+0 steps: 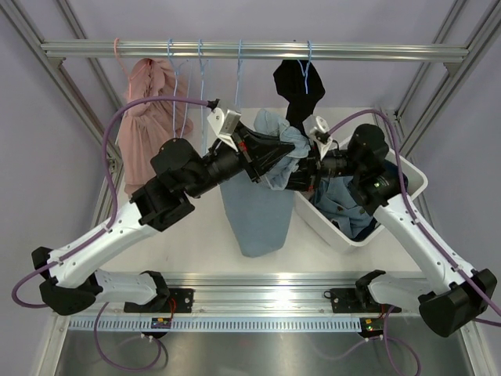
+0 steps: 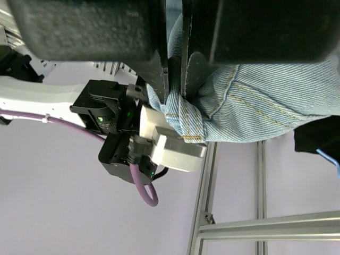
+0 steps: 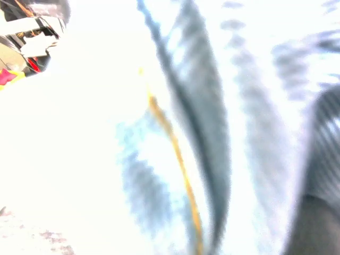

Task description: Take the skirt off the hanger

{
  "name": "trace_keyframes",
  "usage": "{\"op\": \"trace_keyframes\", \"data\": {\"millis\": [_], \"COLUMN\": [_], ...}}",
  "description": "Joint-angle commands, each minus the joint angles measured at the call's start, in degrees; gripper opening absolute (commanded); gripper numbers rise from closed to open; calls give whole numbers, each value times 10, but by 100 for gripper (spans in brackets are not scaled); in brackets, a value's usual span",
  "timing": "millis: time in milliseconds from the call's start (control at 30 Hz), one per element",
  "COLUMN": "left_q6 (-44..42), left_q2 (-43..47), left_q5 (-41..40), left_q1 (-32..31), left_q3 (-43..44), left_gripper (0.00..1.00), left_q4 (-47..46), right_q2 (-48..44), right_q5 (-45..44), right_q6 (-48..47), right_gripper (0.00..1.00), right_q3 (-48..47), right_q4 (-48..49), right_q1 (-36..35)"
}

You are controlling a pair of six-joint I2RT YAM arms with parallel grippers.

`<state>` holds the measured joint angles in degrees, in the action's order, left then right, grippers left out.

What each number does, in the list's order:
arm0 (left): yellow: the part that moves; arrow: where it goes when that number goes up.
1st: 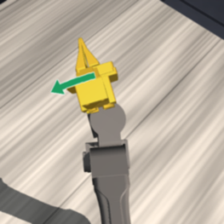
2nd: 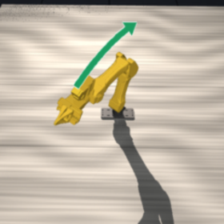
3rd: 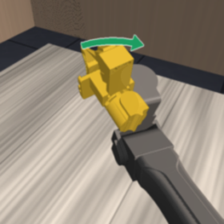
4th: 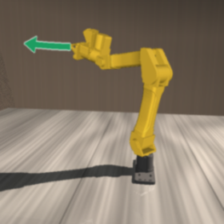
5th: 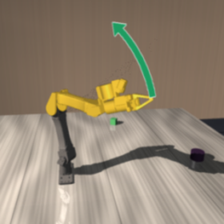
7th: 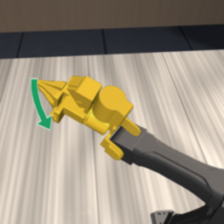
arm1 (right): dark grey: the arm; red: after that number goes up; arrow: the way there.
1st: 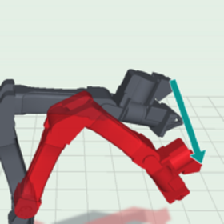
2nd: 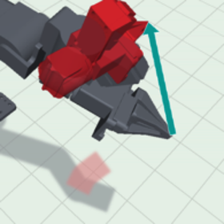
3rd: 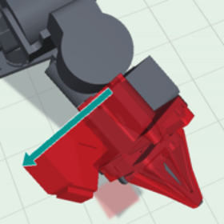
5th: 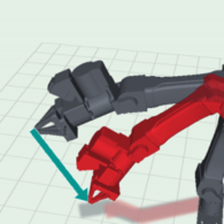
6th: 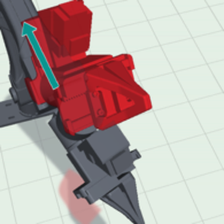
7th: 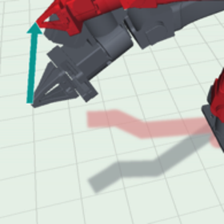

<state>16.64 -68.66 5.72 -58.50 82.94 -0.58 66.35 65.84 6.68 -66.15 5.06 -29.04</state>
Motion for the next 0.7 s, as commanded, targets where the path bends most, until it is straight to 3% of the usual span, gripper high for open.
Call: {"op": "trace_keyframes", "data": {"millis": [0,67,100,167,200,233,333,533,567,667], "left_q6": [10,8,1,-10,-16,-34,-62,-101,-101,-92], "left_q2": [7,5,5,8,13,16,39,105,125,173], "left_q5": [18,14,8,-4,-6,-8,-30,-142,-153,-178], "left_q1": [-10,-9,-9,-10,-9,-9,-9,-8,-8,-7], "left_q3": [35,43,45,45,43,43,29,-14,-31,-85], "left_gripper": [8,29,50,68,82,87,99,99,99,99], "left_q4": [-101,-83,-74,-50,-42,-31,17,138,162,182], "right_q2": [-35,-53,-59,-75,-82,-87,-108,-108,-102,-50], "right_q5": [40,40,39,18,11,7,-19,-133,-146,-94], "right_q6": [68,25,-2,-93,-118,-135,-177,-216,-201,-190], "right_gripper": [0,0,0,0,0,0,0,0,0,0], "right_q3": [-38,-59,-91,-126,-159,-174,-227,-281,-282,-264], "right_q4": [24,-66,-110,-241,-277,-309,-401,-506,-512,-516], "right_q1": [56,87,117,143,171,188,260,396,444,558]}}
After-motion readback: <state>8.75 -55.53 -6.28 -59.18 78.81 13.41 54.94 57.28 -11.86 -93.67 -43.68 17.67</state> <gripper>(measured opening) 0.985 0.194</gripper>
